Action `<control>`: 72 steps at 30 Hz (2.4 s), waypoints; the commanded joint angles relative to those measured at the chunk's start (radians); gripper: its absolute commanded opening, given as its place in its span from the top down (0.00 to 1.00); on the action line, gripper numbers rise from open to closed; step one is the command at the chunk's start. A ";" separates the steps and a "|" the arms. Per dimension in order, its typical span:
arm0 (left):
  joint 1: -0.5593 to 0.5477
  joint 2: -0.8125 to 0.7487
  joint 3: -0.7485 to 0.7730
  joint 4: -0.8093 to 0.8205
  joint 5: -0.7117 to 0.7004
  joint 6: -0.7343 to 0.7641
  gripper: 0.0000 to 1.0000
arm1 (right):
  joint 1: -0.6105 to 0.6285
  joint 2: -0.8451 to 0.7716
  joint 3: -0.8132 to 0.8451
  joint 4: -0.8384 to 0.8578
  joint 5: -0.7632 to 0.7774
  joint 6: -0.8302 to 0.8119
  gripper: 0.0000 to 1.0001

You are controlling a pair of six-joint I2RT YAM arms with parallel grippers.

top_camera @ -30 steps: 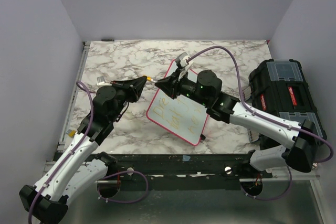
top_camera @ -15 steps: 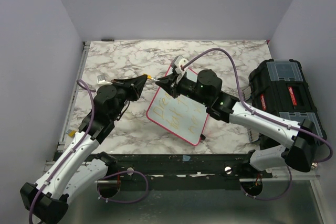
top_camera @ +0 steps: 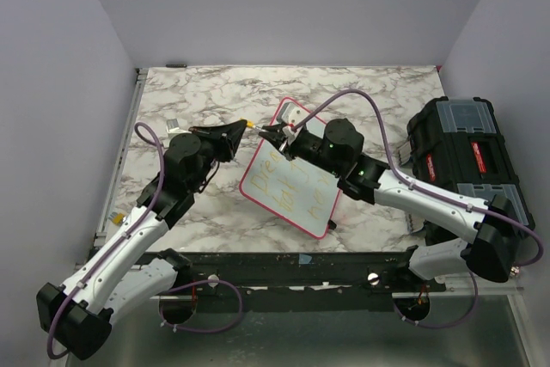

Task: Write a sentence on the whiteboard
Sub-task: Close the whiteboard marker at the center of the board, then place the whiteboard marker at the center of the board.

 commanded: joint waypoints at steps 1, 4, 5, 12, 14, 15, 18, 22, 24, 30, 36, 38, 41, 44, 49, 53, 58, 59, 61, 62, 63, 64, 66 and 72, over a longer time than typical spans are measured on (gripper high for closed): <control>-0.101 0.016 0.057 0.068 0.280 0.011 1.00 | 0.018 0.035 -0.035 0.107 -0.074 -0.075 0.99; -0.106 0.032 0.066 0.113 0.337 -0.001 1.00 | 0.020 0.040 -0.035 0.124 -0.084 -0.111 0.99; -0.107 0.033 0.076 0.094 0.338 0.002 1.00 | 0.021 0.037 -0.037 0.132 -0.087 -0.116 0.99; -0.115 -0.003 0.067 0.048 0.259 0.022 1.00 | 0.021 0.022 -0.031 0.102 -0.060 -0.079 0.99; -0.115 -0.015 0.062 0.040 0.239 0.027 1.00 | 0.021 0.006 -0.041 0.094 -0.043 -0.056 0.97; -0.116 -0.021 0.062 0.034 0.226 0.030 1.00 | 0.021 -0.001 -0.045 0.087 -0.035 -0.039 0.95; -0.115 -0.044 0.059 0.016 0.190 0.042 1.00 | 0.020 -0.032 -0.047 0.054 -0.020 0.009 0.81; -0.115 -0.082 0.048 -0.003 0.114 0.061 1.00 | 0.022 -0.070 -0.058 0.022 -0.009 0.062 0.67; -0.116 -0.099 0.045 -0.026 0.075 0.071 1.00 | 0.021 -0.087 -0.064 0.015 -0.006 0.081 0.62; -0.114 -0.148 0.059 -0.100 -0.009 0.104 1.00 | 0.021 -0.129 -0.053 -0.031 0.019 0.163 0.04; -0.111 -0.214 0.056 -0.162 -0.137 0.134 1.00 | 0.022 -0.210 -0.080 -0.050 0.048 0.254 0.00; -0.110 -0.234 0.053 -0.175 -0.177 0.152 1.00 | 0.021 -0.241 -0.093 -0.056 0.062 0.276 0.00; -0.106 -0.251 0.062 -0.208 -0.224 0.180 1.00 | 0.022 -0.287 -0.108 -0.072 0.075 0.315 0.00; -0.104 -0.259 0.082 -0.253 -0.275 0.223 1.00 | 0.022 -0.322 -0.117 -0.087 0.076 0.336 0.00; -0.100 -0.273 0.144 -0.361 -0.389 0.353 1.00 | 0.021 -0.349 -0.130 -0.126 0.082 0.370 0.00; -0.096 -0.277 0.226 -0.559 -0.543 0.390 1.00 | 0.022 -0.358 -0.145 -0.151 0.095 0.387 0.00; -0.094 -0.328 0.232 -0.630 -0.705 0.493 1.00 | 0.022 -0.351 -0.161 -0.162 0.125 0.400 0.00; -0.094 -0.335 0.227 -0.634 -0.728 0.519 1.00 | 0.021 -0.346 -0.164 -0.160 0.128 0.402 0.00; -0.091 -0.345 0.214 -0.637 -0.783 0.566 1.00 | 0.022 -0.337 -0.169 -0.160 0.130 0.410 0.00; -0.090 -0.347 0.206 -0.638 -0.804 0.587 1.00 | 0.022 -0.333 -0.170 -0.160 0.129 0.415 0.00; -0.087 -0.345 0.198 -0.636 -0.828 0.602 1.00 | 0.022 -0.327 -0.170 -0.161 0.127 0.420 0.00; -0.083 -0.344 0.188 -0.637 -0.841 0.618 1.00 | 0.021 -0.322 -0.171 -0.165 0.124 0.426 0.00; -0.071 -0.334 0.172 -0.619 -0.849 0.675 1.00 | 0.021 -0.314 -0.170 -0.175 0.120 0.433 0.00; 0.091 -0.288 0.136 -0.641 -0.748 0.694 1.00 | 0.021 -0.320 -0.177 -0.204 0.122 0.454 0.00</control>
